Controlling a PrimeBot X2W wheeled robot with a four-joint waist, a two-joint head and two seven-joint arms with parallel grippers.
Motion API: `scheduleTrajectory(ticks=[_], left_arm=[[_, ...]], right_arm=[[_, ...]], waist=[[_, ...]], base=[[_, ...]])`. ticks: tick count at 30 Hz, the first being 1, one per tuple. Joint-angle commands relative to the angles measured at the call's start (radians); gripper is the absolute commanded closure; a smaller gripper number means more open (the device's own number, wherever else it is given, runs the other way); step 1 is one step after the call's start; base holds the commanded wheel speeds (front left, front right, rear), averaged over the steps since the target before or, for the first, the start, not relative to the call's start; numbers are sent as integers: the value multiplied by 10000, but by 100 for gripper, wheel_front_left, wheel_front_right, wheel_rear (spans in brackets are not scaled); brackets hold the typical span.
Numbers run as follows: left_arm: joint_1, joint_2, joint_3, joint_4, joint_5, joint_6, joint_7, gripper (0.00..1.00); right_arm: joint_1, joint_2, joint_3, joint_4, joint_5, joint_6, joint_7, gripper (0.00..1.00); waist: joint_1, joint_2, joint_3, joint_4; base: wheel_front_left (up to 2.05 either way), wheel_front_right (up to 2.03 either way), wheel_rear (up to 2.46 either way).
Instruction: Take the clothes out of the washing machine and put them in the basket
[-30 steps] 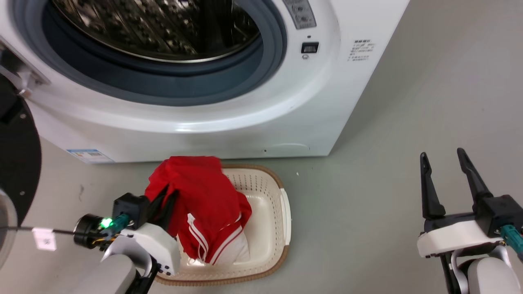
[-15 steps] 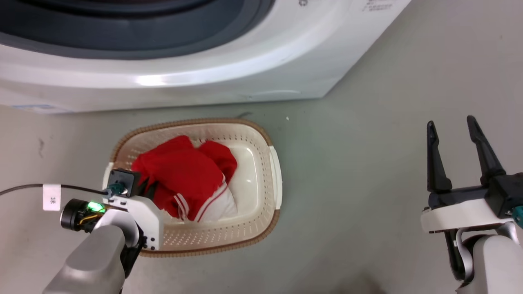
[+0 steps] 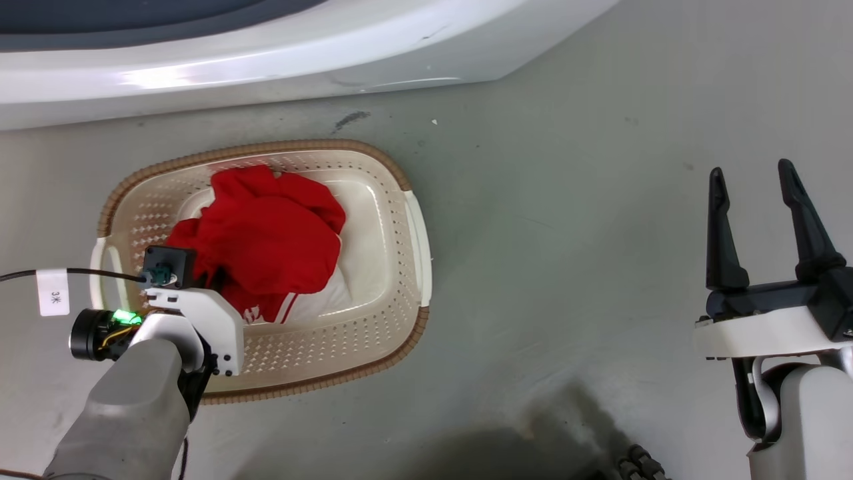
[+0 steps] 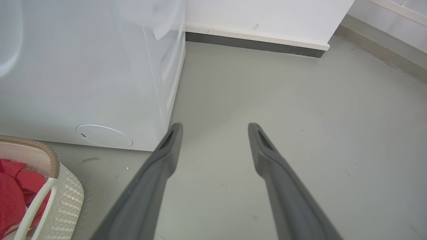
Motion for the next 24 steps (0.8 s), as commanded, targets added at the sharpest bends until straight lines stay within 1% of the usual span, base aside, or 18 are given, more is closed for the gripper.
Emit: scheduleTrajectory(ticks=[1, 6, 7, 8, 9, 13, 17, 21, 24], left_arm=[[-65, -18, 11, 61, 18, 34, -44, 100], [-94, 56, 106, 212, -73, 91, -64, 100], [-84, 52, 148, 221, -103, 109, -68, 96], [-86, 45, 174, 219, -79, 161, -70, 31], [-66, 37, 197, 196, -50, 208, -72, 0], [211, 174, 410, -183, 46, 457, -66, 0], [663, 288, 875, -1108, 205, 602, -57, 0], [1390, 360, 1884, -2697, 513, 800, -58, 0], [2105, 350, 2710, -3893, 1004, 896, -57, 0]], right_arm=[[-110, 12, 16, -28, 54, -14, -24, 0], [-226, 12, 119, 5, 184, -14, -24, 0], [-231, 12, 118, 33, 192, -14, -24, 0], [-227, 12, 117, 76, 181, -14, -24, 0], [-219, 12, 124, 135, 163, -14, -24, 0], [-198, 10, 218, 329, 191, -14, -24, 0], [-78, 10, 240, 554, 99, -14, -24, 0], [119, 10, 86, 794, 24, -14, -24, 0], [225, 10, -48, 992, -67, -13, -24, 0]], waist=[[-2, -1, 90, -109], [-2, -1, 90, -256], [-2, -1, 53, -262], [-2, -1, -3, -262], [-2, -1, -85, -248], [-2, -1, -584, -198], [-2, -1, -1361, -68], [-2, -1, -2367, 184], [-2, -1, -3062, 382]], base=[[0, 0, 0], [0, 0, 0], [0, 0, 0], [0, 0, 0], [0, 0, 0], [0, 0, 0], [0, 0, 0], [0, 0, 0], [0, 0, 0]])
